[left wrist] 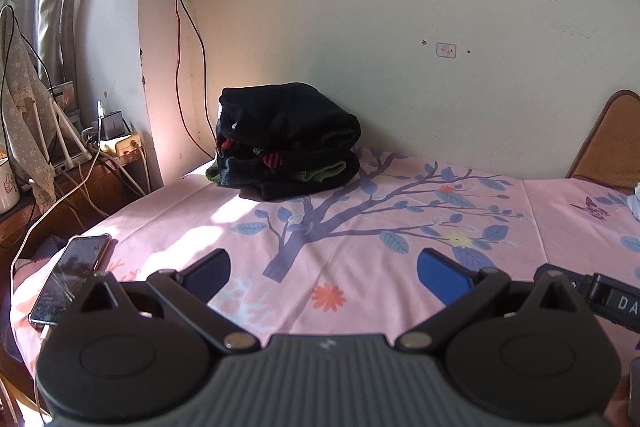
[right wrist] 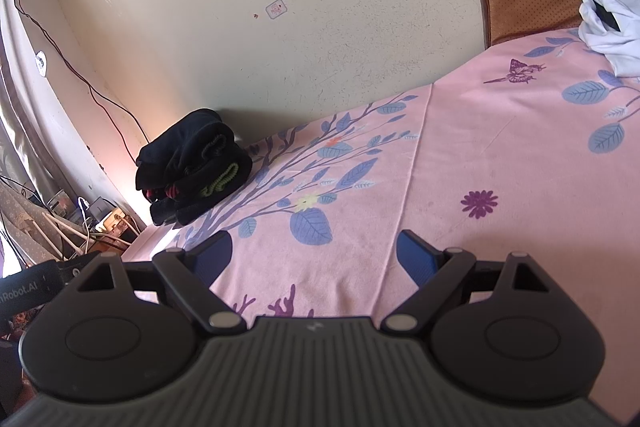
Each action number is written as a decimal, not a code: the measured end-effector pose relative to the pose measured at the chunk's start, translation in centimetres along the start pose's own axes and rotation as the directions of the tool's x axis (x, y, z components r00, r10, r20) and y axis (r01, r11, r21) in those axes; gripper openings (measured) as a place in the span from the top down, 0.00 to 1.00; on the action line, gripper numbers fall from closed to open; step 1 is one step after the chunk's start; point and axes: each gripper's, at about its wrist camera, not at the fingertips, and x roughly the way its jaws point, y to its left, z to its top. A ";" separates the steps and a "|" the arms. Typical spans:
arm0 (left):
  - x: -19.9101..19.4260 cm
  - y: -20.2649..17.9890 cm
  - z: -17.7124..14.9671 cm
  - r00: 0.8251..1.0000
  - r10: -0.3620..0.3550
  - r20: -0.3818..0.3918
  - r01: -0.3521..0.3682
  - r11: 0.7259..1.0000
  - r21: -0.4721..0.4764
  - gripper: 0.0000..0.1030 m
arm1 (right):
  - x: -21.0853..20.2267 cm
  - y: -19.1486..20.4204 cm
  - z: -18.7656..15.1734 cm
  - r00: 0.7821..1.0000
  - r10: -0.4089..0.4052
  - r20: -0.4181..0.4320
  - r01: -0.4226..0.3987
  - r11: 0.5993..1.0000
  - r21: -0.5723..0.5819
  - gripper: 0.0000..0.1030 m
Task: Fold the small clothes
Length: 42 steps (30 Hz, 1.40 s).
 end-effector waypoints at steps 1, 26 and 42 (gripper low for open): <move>-0.1 0.0 0.0 1.000 0.002 0.000 -0.002 1.000 0.000 0.00 | 0.0 0.0 0.0 1.000 0.000 0.000 0.000 1.000 0.000 0.11; 0.8 -0.7 -0.8 0.996 0.011 -0.083 -0.011 1.000 0.006 0.00 | 0.0 -0.1 0.0 1.000 0.002 -0.002 -0.002 1.000 0.002 0.11; 2.2 -0.6 -1.4 0.988 0.029 -0.154 -0.029 1.000 -0.002 0.00 | 0.0 -0.1 0.0 1.000 0.000 0.000 0.000 1.000 0.005 0.11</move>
